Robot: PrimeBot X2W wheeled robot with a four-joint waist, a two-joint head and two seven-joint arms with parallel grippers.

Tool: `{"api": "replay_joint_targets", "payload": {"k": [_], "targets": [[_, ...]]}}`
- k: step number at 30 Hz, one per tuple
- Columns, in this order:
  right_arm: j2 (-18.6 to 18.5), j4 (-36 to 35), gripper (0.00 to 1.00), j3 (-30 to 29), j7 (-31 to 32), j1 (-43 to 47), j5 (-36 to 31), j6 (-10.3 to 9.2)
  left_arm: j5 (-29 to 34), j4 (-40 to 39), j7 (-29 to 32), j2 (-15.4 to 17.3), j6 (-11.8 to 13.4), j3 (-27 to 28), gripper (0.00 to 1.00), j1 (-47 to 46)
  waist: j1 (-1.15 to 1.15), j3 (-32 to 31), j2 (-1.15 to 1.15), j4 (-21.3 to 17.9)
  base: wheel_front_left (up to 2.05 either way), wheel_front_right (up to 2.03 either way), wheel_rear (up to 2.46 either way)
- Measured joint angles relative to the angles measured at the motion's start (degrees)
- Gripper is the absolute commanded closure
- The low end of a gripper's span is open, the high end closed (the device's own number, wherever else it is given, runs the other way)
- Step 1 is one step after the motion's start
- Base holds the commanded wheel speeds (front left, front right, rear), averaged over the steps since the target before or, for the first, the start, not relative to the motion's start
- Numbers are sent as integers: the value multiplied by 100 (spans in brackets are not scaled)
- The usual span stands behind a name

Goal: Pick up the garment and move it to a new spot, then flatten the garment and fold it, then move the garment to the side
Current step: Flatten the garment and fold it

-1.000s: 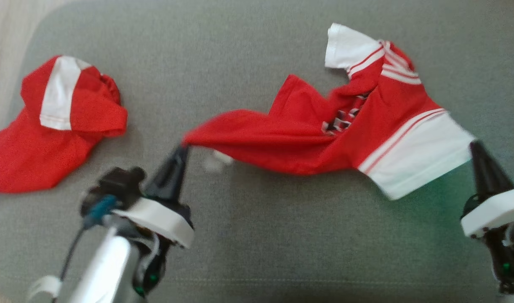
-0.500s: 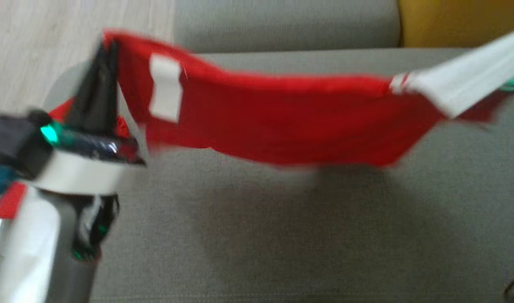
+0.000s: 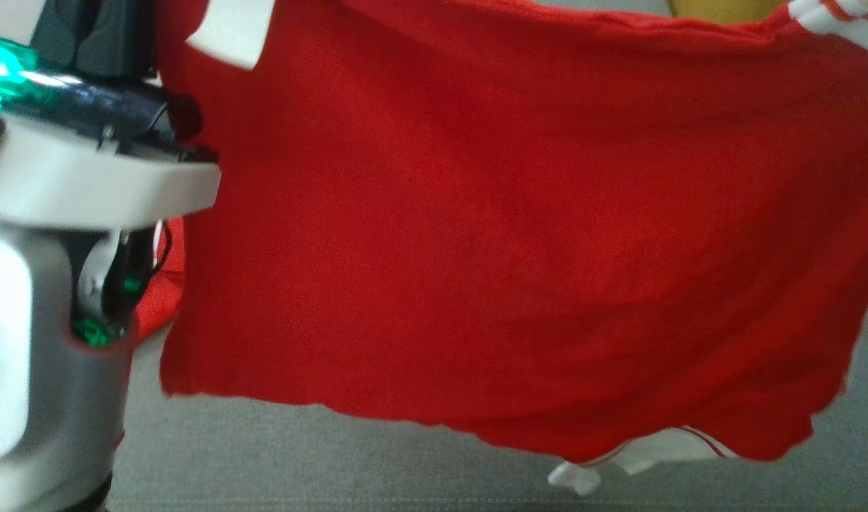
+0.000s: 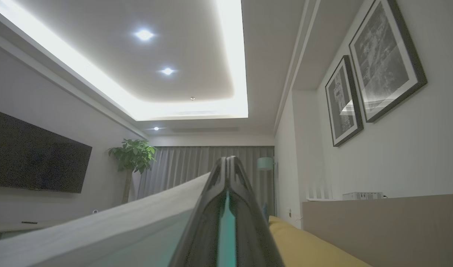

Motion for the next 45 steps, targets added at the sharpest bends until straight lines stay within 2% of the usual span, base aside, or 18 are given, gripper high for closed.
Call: {"api": "replay_joint_targets", "payload": {"k": [4,9,16,17,22,26,30,34,38,45], "targets": [[26,534,100,236,55,-176,108,0,-199,736,-21,-131,-105,-46,100,-213,0,134,0,-7,0,0,0],[75,1815,100,645,-67,-817,189,0,-314,2134,-383,-345,-336,-155,100,-870,0,430,0,-33,0,0,0],[160,4044,100,1276,-945,-2744,202,0,-387,4539,-1243,-657,-584,-170,100,-2465,2,774,0,-98,0,0,0],[160,4044,100,1276,-945,-2744,202,0,-387,4539,-1243,-657,-584,-170,100,-2465,2,774,0,-98,0,0,0],[372,5416,100,1893,-1685,-3722,325,0,-348,5888,-1581,-703,-682,-159,100,-3214,1,943,0,-267,0,0,0],[624,6483,100,2469,-1856,-3882,541,0,-374,6838,-1628,-809,-746,-155,100,-3302,1,1193,0,-398,0,0,0],[787,7312,100,2849,-1994,-3673,824,0,-493,7671,-1629,-969,-800,-177,100,-2998,1,1466,0,-500,0,0,0],[827,7803,100,3153,-2161,-3262,1128,0,-689,8230,-1628,-1085,-805,-168,100,-2542,2,1721,0,-561,0,0,0],[829,7889,100,3406,-2363,-2827,1502,0,-790,8375,-1628,-1157,-805,-219,100,-2258,3,1891,-1,-549,0,0,0],[508,7083,100,3597,-2675,-1574,2187,0,-870,7930,-1628,-1196,-806,-504,100,-1483,1,1697,0,-435,0,0,0]]}}
